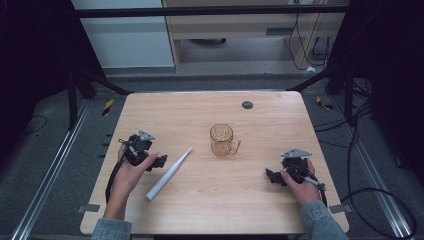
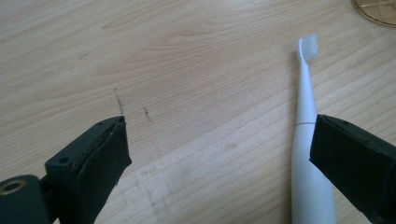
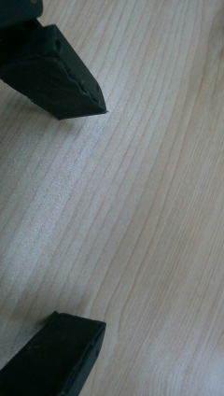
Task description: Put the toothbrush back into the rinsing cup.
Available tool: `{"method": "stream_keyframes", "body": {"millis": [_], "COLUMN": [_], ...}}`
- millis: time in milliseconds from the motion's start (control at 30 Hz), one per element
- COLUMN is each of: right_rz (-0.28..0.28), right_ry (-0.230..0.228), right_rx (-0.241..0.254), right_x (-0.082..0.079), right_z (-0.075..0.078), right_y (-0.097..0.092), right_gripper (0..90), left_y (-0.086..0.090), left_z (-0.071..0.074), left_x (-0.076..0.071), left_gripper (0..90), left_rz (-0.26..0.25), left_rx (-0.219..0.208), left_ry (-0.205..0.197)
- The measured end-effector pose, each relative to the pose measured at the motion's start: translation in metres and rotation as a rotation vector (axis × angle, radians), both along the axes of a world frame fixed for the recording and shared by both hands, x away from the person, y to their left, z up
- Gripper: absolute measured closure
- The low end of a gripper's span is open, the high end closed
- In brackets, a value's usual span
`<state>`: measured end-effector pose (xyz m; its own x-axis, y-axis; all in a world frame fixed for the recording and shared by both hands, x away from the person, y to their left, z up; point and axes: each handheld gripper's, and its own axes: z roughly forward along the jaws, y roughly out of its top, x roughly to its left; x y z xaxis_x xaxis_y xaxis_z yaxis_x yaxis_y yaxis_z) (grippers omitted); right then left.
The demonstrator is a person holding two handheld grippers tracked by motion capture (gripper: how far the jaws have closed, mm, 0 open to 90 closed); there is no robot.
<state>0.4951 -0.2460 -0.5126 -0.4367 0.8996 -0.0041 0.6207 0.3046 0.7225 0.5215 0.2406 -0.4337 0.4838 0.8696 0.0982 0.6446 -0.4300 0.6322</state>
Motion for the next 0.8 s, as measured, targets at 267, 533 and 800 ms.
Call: {"method": "stream_keyframes", "body": {"millis": [267,533,800], "right_rz": [0.000,0.000,0.000], "right_ry": [0.000,0.000,0.000], "right_rx": [0.000,0.000,0.000], "right_x": [0.000,0.000,0.000], "right_z": [0.000,0.000,0.000], "right_y": [0.000,0.000,0.000], "right_gripper": [0.4,0.4,0.3], "left_y": [-0.006,-0.019,-0.027], "left_z": [-0.001,-0.008,-0.010], "left_x": [-0.007,-0.009,-0.011], "left_gripper": [4.1,5.9,5.2], "left_rz": [-0.033,-0.094,-0.118], "left_rx": [0.028,0.061,0.074], "left_ry": [0.044,0.088,0.105]}}
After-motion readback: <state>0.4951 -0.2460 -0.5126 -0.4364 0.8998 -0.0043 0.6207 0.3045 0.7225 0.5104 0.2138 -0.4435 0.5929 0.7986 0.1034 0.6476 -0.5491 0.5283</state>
